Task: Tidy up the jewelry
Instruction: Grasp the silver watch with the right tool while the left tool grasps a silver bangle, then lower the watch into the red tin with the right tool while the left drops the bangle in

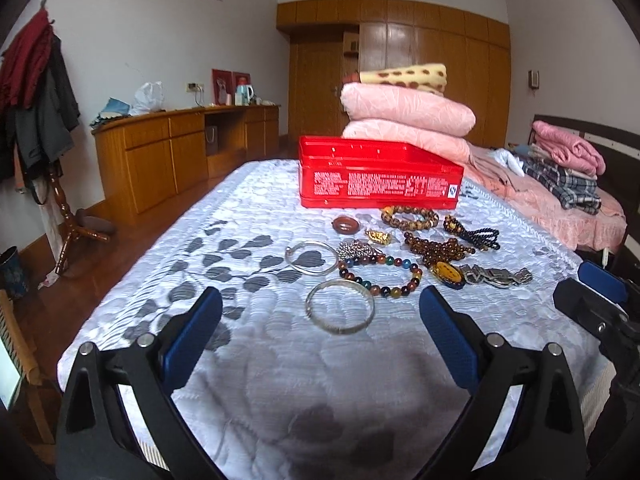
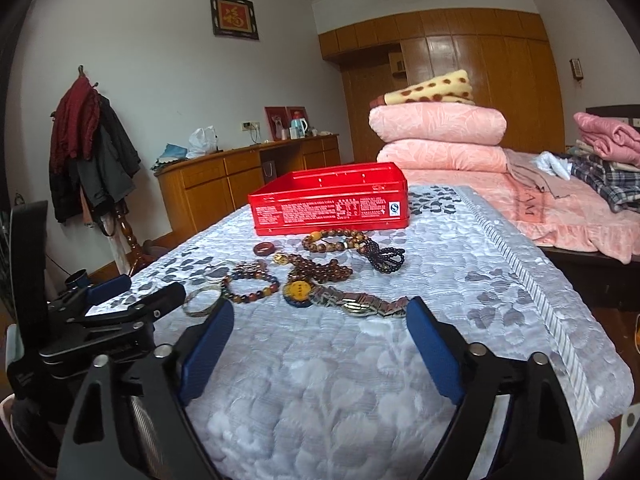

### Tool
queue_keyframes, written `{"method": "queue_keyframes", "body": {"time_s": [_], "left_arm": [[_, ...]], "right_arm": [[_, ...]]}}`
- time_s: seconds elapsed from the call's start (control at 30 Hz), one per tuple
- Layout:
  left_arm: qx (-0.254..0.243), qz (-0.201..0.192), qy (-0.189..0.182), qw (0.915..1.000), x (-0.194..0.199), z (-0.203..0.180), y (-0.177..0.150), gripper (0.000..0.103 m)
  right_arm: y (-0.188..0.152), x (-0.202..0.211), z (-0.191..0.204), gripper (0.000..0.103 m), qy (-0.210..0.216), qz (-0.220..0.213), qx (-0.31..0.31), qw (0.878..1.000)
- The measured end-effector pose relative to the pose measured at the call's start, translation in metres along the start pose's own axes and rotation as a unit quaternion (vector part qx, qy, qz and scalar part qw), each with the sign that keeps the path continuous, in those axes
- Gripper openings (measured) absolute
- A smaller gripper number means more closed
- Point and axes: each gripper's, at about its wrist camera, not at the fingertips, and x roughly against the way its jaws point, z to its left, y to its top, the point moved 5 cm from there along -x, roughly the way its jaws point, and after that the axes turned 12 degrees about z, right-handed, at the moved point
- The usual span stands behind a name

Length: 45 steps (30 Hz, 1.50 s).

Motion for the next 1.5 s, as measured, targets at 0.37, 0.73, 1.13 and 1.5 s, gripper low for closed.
{"method": "queue_keyframes", "body": {"time_s": [0.37, 0.73, 1.13, 1.5], "left_arm": [[-0.007, 0.078, -0.010, 0.9969, -0.048, -0.007, 0.003, 0.078], [-0.010, 0.093, 0.002, 0.9956, -0.059, -0.010, 0.008, 0.070], [-0.003, 0.093, -0.010, 0.9957, -0.057, -0.005, 0.009, 0.047], [-0.005, 0.091, -0.009, 0.9958, -0.058, -0.005, 0.009, 0.050]], "right_arm": [[0.018, -0.038, -0.034, 0.080, 0.005, 0.066, -0.033, 0.997], [0.019, -0.077, -0.045, 0.070, 0.013, 0.147, -0.032, 0.988], [0.011, -0.069, -0.035, 0.032, 0.057, 0.177, -0.008, 0.982], [0.019, -0.081, -0.027, 0.045, 0.049, 0.185, 0.016, 0.981]]}}
